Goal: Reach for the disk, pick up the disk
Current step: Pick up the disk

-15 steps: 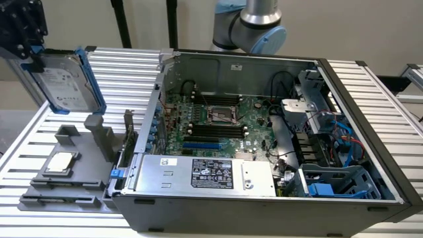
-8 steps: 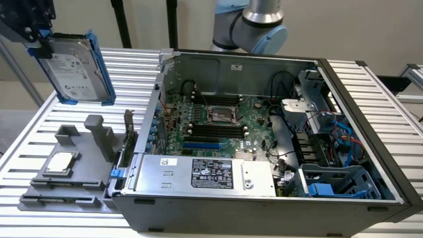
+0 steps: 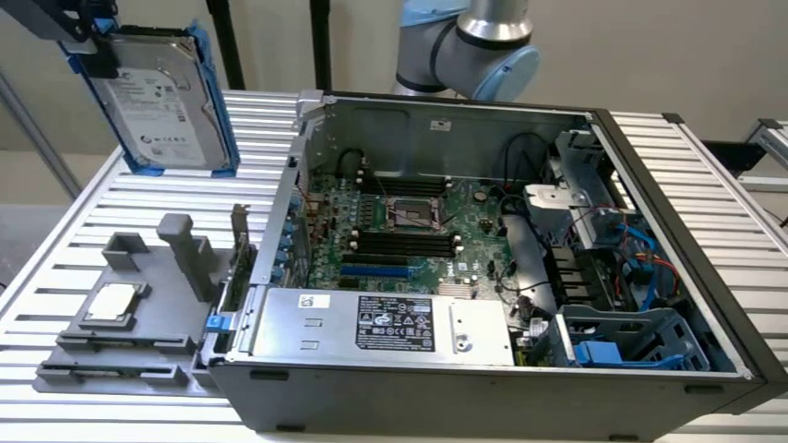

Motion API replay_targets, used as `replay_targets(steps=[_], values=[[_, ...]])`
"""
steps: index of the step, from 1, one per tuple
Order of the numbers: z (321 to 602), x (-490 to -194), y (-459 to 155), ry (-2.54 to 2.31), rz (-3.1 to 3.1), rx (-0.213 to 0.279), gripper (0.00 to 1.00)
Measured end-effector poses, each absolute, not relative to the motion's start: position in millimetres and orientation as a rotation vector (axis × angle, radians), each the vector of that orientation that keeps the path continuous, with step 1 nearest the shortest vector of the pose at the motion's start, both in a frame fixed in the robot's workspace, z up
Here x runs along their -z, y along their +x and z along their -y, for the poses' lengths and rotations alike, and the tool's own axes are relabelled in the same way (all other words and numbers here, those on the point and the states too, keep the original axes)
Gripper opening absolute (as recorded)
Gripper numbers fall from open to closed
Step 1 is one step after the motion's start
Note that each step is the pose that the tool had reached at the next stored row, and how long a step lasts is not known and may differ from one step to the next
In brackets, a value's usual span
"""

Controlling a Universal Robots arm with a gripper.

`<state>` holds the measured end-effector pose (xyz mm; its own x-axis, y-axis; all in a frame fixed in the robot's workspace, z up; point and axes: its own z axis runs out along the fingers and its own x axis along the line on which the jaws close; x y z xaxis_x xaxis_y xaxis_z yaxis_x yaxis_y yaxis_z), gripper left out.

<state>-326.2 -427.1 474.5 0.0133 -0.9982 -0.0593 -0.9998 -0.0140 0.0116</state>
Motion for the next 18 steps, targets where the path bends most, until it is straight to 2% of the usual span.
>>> replay_targets(steps=[9,18], values=[[436.4,-508.2,-286.5,-2.208,-2.178,-0.09,0.33],[445.3,-520.1,-245.7,-2.205,-2.175,-0.101,0.33]])
